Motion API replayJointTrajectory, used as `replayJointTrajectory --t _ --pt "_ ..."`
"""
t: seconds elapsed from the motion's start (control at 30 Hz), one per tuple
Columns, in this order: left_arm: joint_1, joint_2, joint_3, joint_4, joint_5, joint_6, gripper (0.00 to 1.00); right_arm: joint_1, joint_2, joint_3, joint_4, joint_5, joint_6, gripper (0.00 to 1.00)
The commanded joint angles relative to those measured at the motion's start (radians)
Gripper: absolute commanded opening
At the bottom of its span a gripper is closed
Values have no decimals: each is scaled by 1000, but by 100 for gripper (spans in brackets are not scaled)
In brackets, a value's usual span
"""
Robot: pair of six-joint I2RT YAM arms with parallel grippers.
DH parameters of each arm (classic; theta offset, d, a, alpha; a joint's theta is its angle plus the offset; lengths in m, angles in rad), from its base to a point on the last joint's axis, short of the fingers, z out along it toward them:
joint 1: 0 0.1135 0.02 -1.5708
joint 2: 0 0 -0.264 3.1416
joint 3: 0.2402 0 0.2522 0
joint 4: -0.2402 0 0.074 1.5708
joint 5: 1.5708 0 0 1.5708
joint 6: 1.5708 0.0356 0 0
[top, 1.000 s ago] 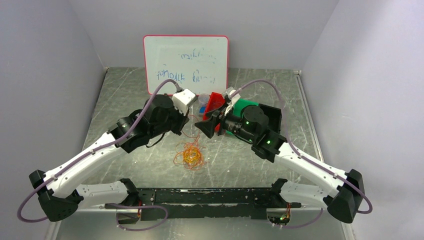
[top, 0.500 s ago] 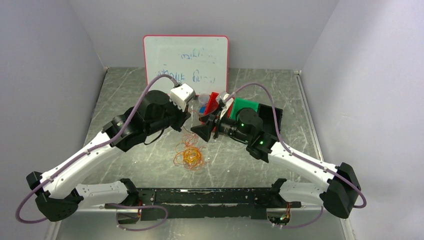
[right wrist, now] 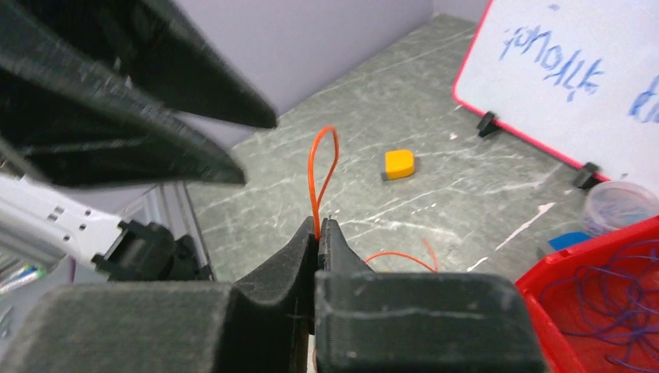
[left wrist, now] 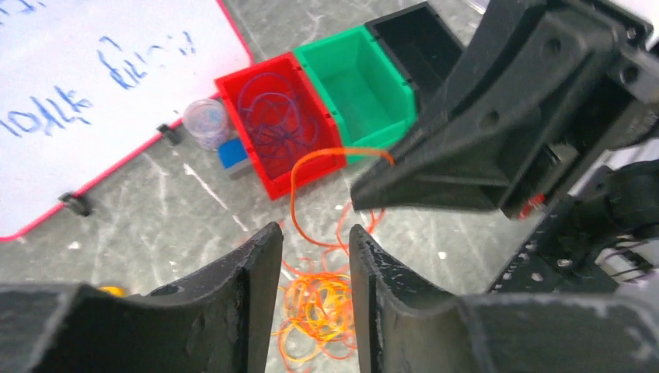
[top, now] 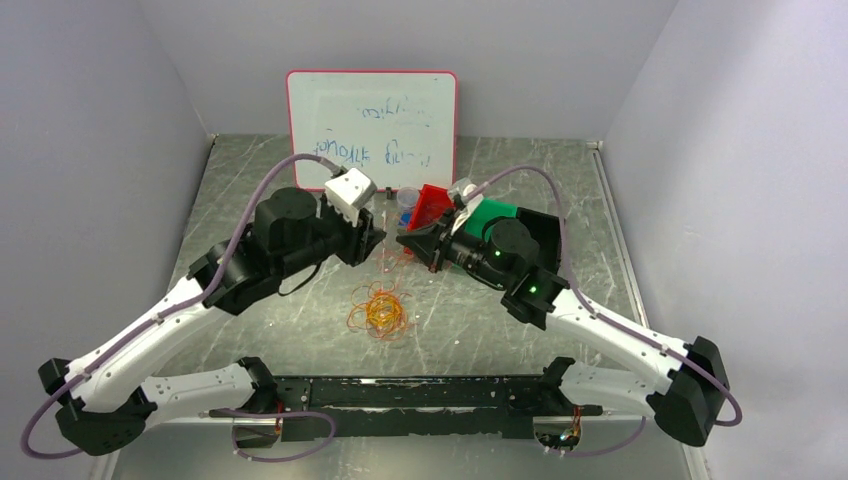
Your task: Untangle the cables
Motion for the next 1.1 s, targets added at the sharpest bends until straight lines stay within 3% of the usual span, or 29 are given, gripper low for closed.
replayJointTrajectory --t 0.0,0.17,0.27,0.57,0.7,1.07 --pt "-6 -83 -89 142 107 -90 50 2 -65 50 -59 147 17 0" --pt "-6 -155 -174 223 138 -163 64 2 -98 148 -181 263 15 0" --pt "-6 -189 -216 233 122 -188 79 1 -104 216 -249 313 13 0" --pt "-6 -240 -368 218 -5 -267 80 2 -83 443 -396 393 -41 0" --pt "-6 -238 -451 249 -44 -330 80 1 -41 567 -497 506 -85 0" --pt "-6 -160 -592 318 -41 -437 79 -2 34 759 -680 725 -147 0"
